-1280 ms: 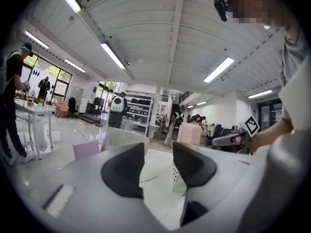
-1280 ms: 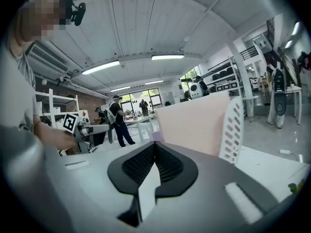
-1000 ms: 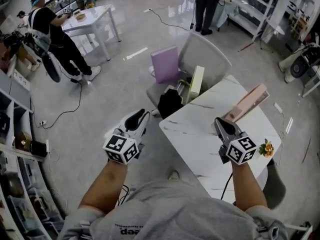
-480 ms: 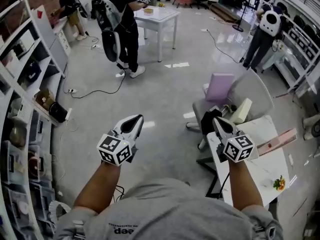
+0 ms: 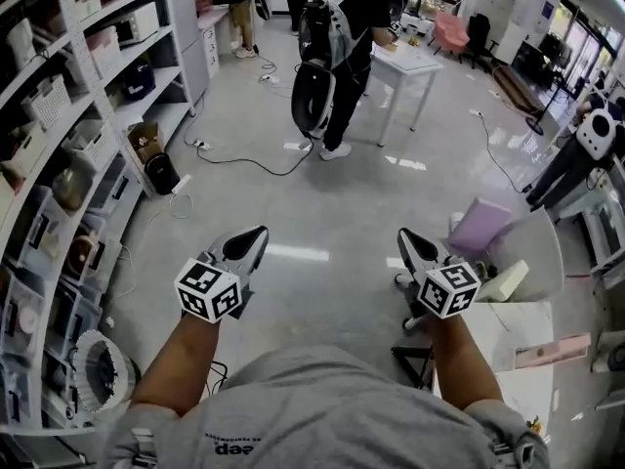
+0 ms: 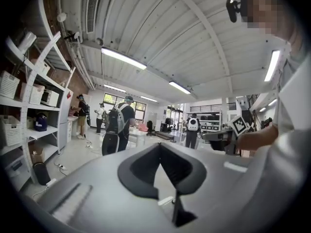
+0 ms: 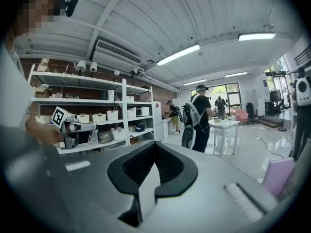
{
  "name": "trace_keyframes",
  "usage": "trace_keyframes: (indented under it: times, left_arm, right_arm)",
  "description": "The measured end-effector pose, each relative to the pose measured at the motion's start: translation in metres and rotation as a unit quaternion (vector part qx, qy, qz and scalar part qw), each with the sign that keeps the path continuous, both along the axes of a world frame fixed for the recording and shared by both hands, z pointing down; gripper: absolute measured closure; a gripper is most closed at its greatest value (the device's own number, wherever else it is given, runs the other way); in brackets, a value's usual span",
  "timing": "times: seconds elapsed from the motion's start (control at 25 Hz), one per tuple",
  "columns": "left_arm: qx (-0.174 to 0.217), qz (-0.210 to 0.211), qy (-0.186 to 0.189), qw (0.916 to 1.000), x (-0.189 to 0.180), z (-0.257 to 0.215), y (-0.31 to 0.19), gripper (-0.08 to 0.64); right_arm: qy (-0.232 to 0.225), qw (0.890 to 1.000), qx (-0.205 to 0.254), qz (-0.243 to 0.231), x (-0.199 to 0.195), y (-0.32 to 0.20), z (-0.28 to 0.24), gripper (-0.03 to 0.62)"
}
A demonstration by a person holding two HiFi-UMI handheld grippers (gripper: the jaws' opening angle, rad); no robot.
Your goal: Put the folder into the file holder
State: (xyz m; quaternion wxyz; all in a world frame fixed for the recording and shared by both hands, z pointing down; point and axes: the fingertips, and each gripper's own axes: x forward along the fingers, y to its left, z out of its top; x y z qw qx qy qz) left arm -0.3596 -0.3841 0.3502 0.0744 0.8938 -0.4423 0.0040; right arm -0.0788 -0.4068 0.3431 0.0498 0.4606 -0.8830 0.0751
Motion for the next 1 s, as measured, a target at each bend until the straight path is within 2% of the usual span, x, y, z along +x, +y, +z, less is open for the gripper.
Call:
trace_keyframes:
  times: [0.16,0.32,0.6,1.0]
  left_arm:
    - [0.006,-0.03,-0.009,0.9995,-0.004,-0.007,0.013,0.502]
    - [0.011,-0.037,0.008,0.9992,0.007,-0.014,0.018,0.5]
    - [0.006,-0.007,0.013,0.9999,0.048,-0.013,0.016,0.5]
    - [0.0,0.007,0.015,0.9999,0.056,-0.019,0.008,0.5]
  right_arm:
    - [0.004,1.0,0.004,-0.024,-0.002,-0.002,-0.005,0.588]
    - [0.006,0.999,0.013,-0.029,0.012,0.0,-0.011,0.589]
    - [0.004,1.0,0.012,0.004,0.052,0.011,-0.014,0.589]
    - [0.011,0.999,0.017,0.031,0.068,0.014,-0.019,0.589]
